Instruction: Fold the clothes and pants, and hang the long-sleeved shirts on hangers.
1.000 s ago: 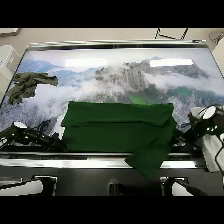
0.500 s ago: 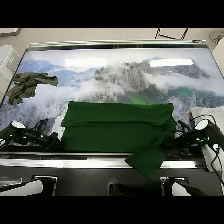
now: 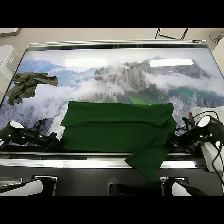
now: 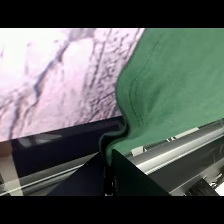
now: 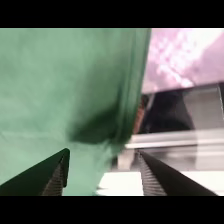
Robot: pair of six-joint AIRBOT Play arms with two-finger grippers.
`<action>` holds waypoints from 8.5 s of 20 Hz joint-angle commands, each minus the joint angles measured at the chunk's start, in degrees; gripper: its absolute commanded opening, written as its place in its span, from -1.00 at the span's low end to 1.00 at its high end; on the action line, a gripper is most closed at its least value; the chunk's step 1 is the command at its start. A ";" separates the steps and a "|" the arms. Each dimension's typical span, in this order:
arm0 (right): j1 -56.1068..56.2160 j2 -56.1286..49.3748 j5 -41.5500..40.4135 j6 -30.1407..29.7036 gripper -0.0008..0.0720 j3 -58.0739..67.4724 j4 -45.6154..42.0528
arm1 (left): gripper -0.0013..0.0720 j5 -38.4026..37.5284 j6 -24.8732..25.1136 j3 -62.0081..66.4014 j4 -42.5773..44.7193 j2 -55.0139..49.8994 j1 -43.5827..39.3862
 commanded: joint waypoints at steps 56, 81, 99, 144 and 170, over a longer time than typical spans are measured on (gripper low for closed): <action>13.38 -29.97 -41.75 11.17 -0.87 43.41 7.91 | -0.91 15.47 -9.22 58.58 0.07 -27.30 -8.41; 13.38 -25.46 14.47 12.35 -0.86 39.12 -6.25 | -0.91 -18.49 -10.23 42.03 7.69 -21.77 -8.04; -2.01 -6.60 16.68 6.36 0.55 19.19 -5.38 | 0.40 -8.72 -2.40 4.00 13.38 3.13 4.22; -1.86 -0.39 6.10 1.14 -0.87 17.20 14.43 | -0.91 -4.42 -4.79 15.02 1.62 4.26 2.10; -8.24 -33.64 8.81 -1.40 0.97 46.93 15.96 | 0.60 -14.19 -14.43 54.18 -1.70 -16.90 1.60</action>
